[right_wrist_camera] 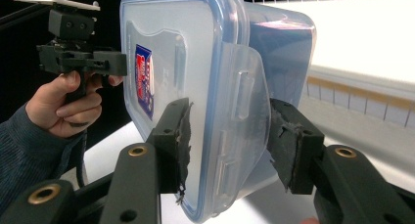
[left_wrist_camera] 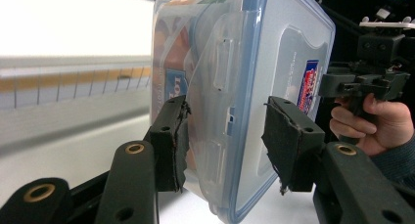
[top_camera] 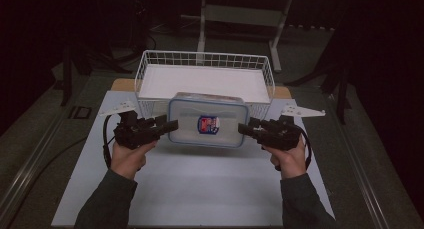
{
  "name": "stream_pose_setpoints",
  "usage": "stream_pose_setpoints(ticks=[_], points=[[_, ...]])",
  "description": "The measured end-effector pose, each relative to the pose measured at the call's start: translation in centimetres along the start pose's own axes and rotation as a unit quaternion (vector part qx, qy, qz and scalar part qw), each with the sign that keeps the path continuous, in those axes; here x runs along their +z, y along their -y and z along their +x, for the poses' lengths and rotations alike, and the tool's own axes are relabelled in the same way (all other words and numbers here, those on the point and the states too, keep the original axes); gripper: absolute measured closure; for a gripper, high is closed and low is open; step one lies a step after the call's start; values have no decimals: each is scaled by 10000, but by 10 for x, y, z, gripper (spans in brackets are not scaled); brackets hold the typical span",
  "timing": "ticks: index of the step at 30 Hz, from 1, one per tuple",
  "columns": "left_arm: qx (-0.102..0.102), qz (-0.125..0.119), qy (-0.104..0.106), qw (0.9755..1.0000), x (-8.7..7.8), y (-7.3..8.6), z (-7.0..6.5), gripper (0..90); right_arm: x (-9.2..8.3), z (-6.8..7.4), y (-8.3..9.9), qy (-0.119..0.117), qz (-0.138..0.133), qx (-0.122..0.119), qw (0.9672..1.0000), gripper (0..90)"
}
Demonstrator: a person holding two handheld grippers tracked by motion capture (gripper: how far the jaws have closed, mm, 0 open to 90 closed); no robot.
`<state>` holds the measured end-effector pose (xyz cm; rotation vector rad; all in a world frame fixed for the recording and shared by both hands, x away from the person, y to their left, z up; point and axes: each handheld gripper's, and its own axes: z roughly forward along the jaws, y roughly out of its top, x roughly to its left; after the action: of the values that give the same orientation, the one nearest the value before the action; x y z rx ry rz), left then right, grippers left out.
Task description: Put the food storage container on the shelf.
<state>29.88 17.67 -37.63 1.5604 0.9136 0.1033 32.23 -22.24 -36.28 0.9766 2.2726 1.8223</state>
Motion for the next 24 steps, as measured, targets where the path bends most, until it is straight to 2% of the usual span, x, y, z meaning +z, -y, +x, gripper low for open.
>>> stream_pose_setpoints(ticks=[11,21,24], points=[[192,-208,-58,9996,-3,-27,-2,524,1,2,-29,56,-44,-233,9997,523],[180,-316,-58,9993,-3,-37,-1,525,4,2,-47,111,-99,-353,9993,519],[235,-341,-79,9991,-2,-43,-1,525,4,1,-51,116,-127,-362,9992,517]])
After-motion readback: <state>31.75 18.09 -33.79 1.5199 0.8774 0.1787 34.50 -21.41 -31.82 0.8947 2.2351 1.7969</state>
